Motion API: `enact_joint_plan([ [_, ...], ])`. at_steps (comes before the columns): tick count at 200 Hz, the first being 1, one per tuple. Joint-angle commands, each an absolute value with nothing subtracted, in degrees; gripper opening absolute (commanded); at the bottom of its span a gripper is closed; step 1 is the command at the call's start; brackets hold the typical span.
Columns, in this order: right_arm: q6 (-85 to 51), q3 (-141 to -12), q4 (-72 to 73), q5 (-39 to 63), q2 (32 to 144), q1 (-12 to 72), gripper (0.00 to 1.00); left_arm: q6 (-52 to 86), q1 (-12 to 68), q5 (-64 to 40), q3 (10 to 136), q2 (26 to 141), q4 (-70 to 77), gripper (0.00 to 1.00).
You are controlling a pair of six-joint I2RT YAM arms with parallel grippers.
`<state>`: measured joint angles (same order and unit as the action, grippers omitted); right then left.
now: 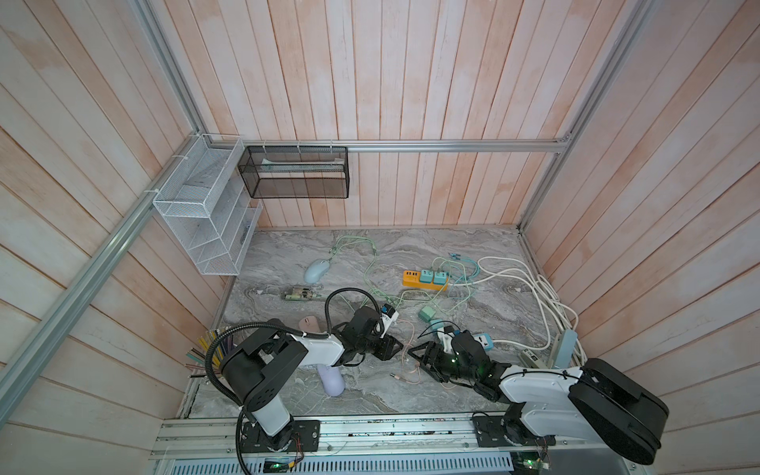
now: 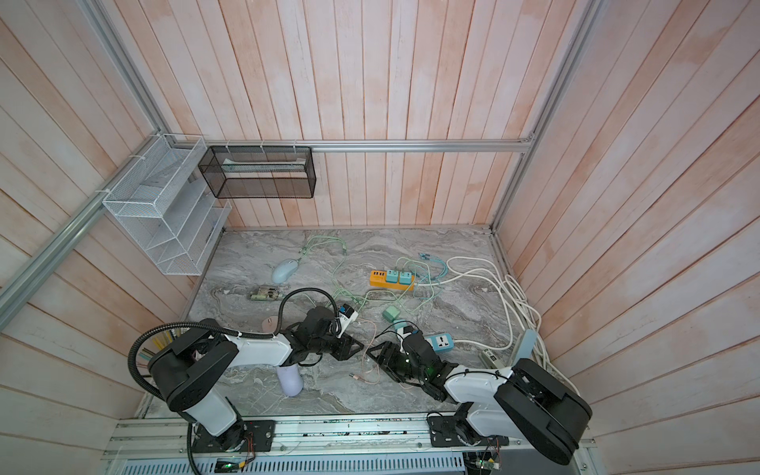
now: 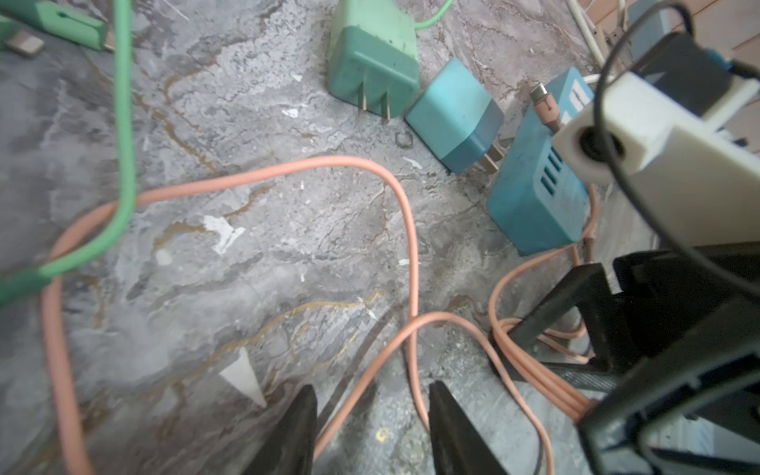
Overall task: Unplug the wireless mouse
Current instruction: Pick up the power cord at the center of the board.
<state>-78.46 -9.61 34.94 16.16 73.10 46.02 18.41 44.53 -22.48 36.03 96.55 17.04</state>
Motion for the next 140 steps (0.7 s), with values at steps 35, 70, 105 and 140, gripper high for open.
enact_joint_plan([
  [35,-76.97,-12.03,39.86,13.36,79.83,45.17,0.69,21.27,48.28,-28.96,34.66,97.43,17.93,0.35],
  [70,-77.52,-13.08,43.17,14.06,84.27,44.77,0.61,22.8,49.95,-30.23,32.85,95.8,18.8,0.28],
  [105,-77.71,-14.21,45.53,14.3,88.25,44.75,0.42,23.71,50.24,-30.85,31.51,93.81,20.28,0.28],
  [140,-76.7,-15.38,46.9,16.84,90.89,44.82,0.26,24.07,50.19,-30.85,31.48,93.6,20.9,0.28],
])
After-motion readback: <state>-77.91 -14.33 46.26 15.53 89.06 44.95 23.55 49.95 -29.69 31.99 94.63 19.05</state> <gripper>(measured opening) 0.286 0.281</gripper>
